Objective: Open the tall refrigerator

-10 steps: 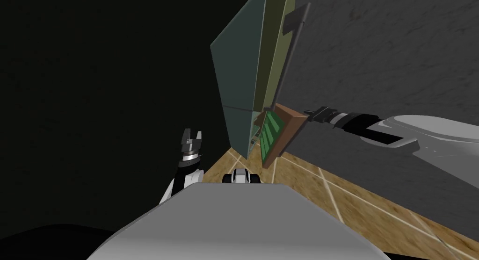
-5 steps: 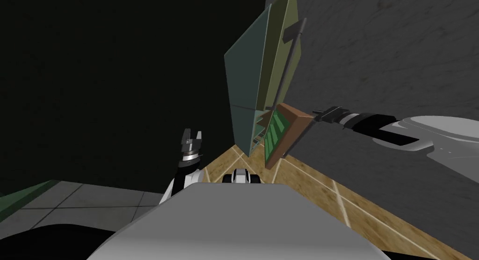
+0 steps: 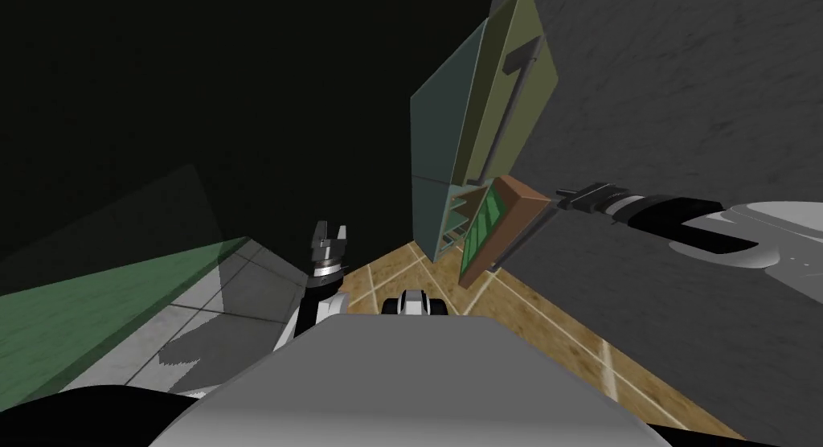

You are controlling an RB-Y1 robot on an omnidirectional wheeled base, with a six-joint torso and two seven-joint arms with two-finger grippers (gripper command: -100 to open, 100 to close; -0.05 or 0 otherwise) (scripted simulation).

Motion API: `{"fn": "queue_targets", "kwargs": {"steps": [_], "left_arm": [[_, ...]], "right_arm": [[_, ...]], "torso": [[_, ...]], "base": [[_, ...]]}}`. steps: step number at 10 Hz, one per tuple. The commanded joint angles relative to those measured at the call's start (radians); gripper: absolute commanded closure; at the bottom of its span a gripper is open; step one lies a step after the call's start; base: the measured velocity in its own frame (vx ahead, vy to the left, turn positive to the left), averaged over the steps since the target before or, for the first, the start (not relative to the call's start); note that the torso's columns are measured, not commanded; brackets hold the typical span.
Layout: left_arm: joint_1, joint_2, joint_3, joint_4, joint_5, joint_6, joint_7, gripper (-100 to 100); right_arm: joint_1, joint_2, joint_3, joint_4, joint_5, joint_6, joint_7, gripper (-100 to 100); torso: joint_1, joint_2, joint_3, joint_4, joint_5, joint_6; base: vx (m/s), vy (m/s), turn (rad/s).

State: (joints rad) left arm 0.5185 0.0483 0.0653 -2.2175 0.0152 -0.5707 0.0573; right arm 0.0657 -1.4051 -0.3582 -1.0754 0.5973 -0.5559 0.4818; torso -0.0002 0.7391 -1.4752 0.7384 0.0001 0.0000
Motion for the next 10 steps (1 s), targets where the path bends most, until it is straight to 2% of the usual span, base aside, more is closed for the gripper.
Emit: {"fn": "queue_targets", "kwargs": {"steps": [1,2,4,5,6,7,8,9,10], "left_arm": [[0.0,0.0,0.0,0.0,0.0,0.0,0.0,0],[0.001,0.0,0.0,0.0,0.0,0.0,0.0,0],[0.0,0.0,0.0,0.0,0.0,0.0,0.0,0],[0.0,0.0,0.0,0.0,0.0,0.0,0.0,0],[0.0,0.0,0.0,0.0,0.0,0.0,0.0,0],[0.0,0.0,0.0,0.0,0.0,0.0,0.0,0],[0.0,0.0,0.0,0.0,0.0,0.0,0.0,0],[0.001,0.0,0.0,0.0,0.0,0.0,0.0,0],[0.001,0.0,0.0,0.0,0.0,0.0,0.0,0]], "right_arm": [[0.004,-0.001,-0.008,0.065,0.0,-0.003,0.002,100],[-0.015,-0.006,-0.014,0.1,0.008,-0.011,0.014,100],[-0.015,-0.006,-0.014,0.168,0.008,-0.011,0.014,100],[-0.034,-0.011,-0.02,0.221,0.017,-0.02,0.026,100],[-0.034,-0.011,-0.02,0.249,0.017,-0.02,0.026,100],[-0.034,-0.011,-0.02,0.266,0.017,-0.02,0.026,100],[-0.034,-0.011,-0.02,0.28,0.017,-0.02,0.026,100],[-0.038,-0.009,-0.02,0.275,0.017,-0.023,0.03,100],[-0.033,-0.019,-0.02,0.276,0.023,-0.017,0.034,-100]], "torso": [[0.0,-0.004,-0.002,-0.001,0.0,0.0],[0.001,-0.008,-0.005,-0.002,0.0,0.001],[0.002,0.005,0.003,0.001,0.001,0.0],[-0.001,0.0,0.0,0.0,0.0,0.001],[0.0,-0.002,-0.001,-0.001,0.0,0.0],[0.0,0.001,0.0,0.0,0.0,0.0],[-0.002,-0.001,-0.001,0.0,0.0,0.001],[-0.003,-0.007,-0.004,-0.002,-0.001,0.002],[-0.001,-0.01,-0.006,-0.003,-0.001,0.0]], "base": [[-0.098,-0.046,0.197],[-0.242,-0.015,0.33],[-0.268,-0.025,0.434],[-0.223,0.008,0.402],[-0.306,0.017,0.468],[-0.256,-0.023,0.403],[-0.125,-0.037,0.109],[-0.042,-0.015,-0.008],[0.073,0.076,0.081]]}}
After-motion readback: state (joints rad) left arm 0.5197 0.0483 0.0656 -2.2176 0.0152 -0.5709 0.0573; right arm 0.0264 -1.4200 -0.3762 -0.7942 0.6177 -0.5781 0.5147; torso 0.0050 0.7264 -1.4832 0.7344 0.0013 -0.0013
